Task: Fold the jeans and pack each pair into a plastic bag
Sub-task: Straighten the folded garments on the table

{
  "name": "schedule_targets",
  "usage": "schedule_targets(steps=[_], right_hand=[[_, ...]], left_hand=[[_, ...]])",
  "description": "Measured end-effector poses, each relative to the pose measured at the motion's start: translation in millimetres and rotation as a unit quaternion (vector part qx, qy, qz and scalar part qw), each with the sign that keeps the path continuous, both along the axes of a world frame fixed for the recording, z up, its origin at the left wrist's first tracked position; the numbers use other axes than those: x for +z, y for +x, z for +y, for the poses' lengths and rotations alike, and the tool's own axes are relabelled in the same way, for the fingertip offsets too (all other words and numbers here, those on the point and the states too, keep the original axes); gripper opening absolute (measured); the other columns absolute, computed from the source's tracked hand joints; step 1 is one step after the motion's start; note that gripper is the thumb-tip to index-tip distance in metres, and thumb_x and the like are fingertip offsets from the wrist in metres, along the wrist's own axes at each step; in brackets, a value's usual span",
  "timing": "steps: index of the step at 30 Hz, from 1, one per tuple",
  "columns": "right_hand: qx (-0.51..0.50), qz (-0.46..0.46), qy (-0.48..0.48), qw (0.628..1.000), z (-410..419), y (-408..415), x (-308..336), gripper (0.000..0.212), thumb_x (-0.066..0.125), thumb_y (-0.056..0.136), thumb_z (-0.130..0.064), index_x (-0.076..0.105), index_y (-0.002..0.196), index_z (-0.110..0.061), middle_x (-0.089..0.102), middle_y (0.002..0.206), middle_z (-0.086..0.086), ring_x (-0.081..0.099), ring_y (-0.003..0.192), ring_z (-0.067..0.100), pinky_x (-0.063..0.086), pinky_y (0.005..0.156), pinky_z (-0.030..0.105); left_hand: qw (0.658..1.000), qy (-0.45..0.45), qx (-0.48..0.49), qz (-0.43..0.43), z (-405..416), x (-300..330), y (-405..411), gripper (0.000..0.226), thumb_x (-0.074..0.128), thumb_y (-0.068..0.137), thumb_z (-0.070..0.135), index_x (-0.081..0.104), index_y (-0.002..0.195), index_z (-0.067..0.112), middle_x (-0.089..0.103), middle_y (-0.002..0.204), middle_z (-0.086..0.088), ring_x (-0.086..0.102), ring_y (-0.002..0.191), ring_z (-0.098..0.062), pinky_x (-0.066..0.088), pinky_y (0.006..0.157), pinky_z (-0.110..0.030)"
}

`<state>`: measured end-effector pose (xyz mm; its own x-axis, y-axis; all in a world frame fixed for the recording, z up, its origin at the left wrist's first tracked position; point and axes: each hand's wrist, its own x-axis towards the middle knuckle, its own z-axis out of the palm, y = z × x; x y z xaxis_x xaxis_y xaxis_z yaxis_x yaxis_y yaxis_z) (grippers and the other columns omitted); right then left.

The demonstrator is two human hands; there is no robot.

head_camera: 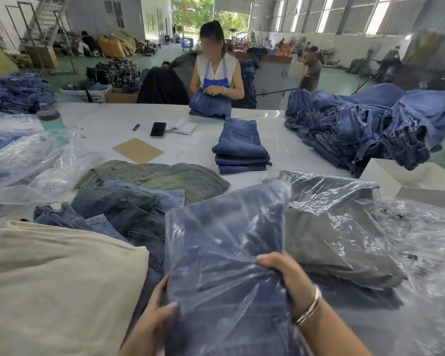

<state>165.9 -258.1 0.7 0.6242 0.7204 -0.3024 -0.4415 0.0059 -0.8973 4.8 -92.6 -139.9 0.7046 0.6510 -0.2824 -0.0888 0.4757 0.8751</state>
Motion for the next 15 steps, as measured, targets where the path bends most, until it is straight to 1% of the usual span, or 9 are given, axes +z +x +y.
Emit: schedule_targets(steps=[3,4,6,7,9,11,12,13,15], right_hand=[[-0.050,-0.002,0.015,0.999,-19,50,21,0.038,0.049,0.075,-0.003,0.065,0.041,-0.007,0.057,0.041,0.004,0.054,0.033,0.013,0.043,0.036,0.015],[-0.071,-0.016,0.015,0.997,-26,68,30,0.033,0.051,0.075,-0.005,0.066,0.045,-0.006,0.059,0.043,0.004,0.055,0.034,0.013,0.045,0.037,0.015],[-0.127,-0.089,0.015,0.988,-45,113,43,0.011,0.061,0.071,-0.010,0.070,0.069,-0.005,0.067,0.055,0.004,0.062,0.044,0.014,0.051,0.042,0.020],[-0.148,-0.143,0.012,0.979,-56,137,49,0.018,0.066,0.069,-0.015,0.069,0.083,-0.006,0.071,0.064,0.004,0.066,0.052,0.015,0.053,0.046,0.023],[-0.178,-0.266,-0.101,0.942,-77,182,51,0.047,0.074,0.067,-0.030,0.063,0.107,-0.007,0.073,0.084,0.003,0.068,0.070,0.019,0.054,0.058,0.026],[-0.214,-0.383,-0.304,0.846,-92,214,37,0.075,0.074,0.072,-0.046,0.049,0.131,-0.006,0.061,0.110,0.004,0.060,0.096,0.028,0.045,0.078,0.031],[-0.219,-0.421,-0.367,0.800,-98,226,22,0.085,0.070,0.074,-0.053,0.041,0.139,-0.007,0.054,0.120,0.005,0.054,0.111,0.032,0.041,0.086,0.035],[-0.199,-0.450,-0.393,0.777,-102,233,6,0.089,0.066,0.076,-0.058,0.035,0.143,-0.009,0.049,0.128,0.006,0.046,0.123,0.035,0.037,0.092,0.038],[-0.119,-0.467,-0.423,0.767,-104,235,-31,0.085,0.062,0.081,-0.057,0.028,0.148,-0.017,0.033,0.149,0.013,0.028,0.139,0.032,0.027,0.111,0.044]], left_hand=[[0.994,0.044,-0.056,-0.079,-13,57,36,0.071,0.065,0.071,-0.008,0.050,0.129,0.031,0.066,0.123,0.004,0.063,0.112,-0.021,0.053,0.090,-0.036],[0.991,0.070,-0.065,-0.090,-15,75,56,0.073,0.068,0.070,-0.002,0.048,0.130,0.034,0.065,0.123,0.004,0.063,0.112,-0.022,0.054,0.088,-0.037],[0.985,0.121,-0.078,-0.093,-21,103,100,0.071,0.068,0.071,0.009,0.044,0.132,0.036,0.064,0.124,0.005,0.063,0.112,-0.018,0.055,0.085,-0.032],[0.983,0.139,-0.085,-0.091,-24,113,124,0.072,0.069,0.075,0.012,0.040,0.137,0.035,0.061,0.129,0.006,0.061,0.115,-0.016,0.053,0.090,-0.032],[0.977,0.175,-0.101,-0.067,-31,123,171,0.077,0.069,0.084,0.015,0.027,0.147,0.031,0.048,0.141,0.007,0.052,0.124,-0.012,0.045,0.104,-0.034],[0.963,0.223,-0.146,-0.027,-37,115,210,0.078,0.065,0.091,0.021,0.016,0.152,0.026,0.034,0.150,0.010,0.040,0.132,-0.008,0.034,0.111,-0.029],[0.946,0.264,-0.186,0.016,-39,105,226,0.080,0.063,0.092,0.027,0.011,0.153,0.025,0.026,0.153,0.010,0.033,0.136,-0.009,0.028,0.112,-0.027],[0.915,0.322,-0.231,0.080,-41,93,238,0.084,0.061,0.092,0.036,0.005,0.154,0.026,0.020,0.156,0.007,0.026,0.141,-0.014,0.023,0.114,-0.030],[0.830,0.427,-0.268,0.239,-42,67,250,0.092,0.055,0.086,0.061,-0.005,0.151,0.038,0.010,0.160,0.005,0.012,0.147,-0.026,0.013,0.117,-0.047]])
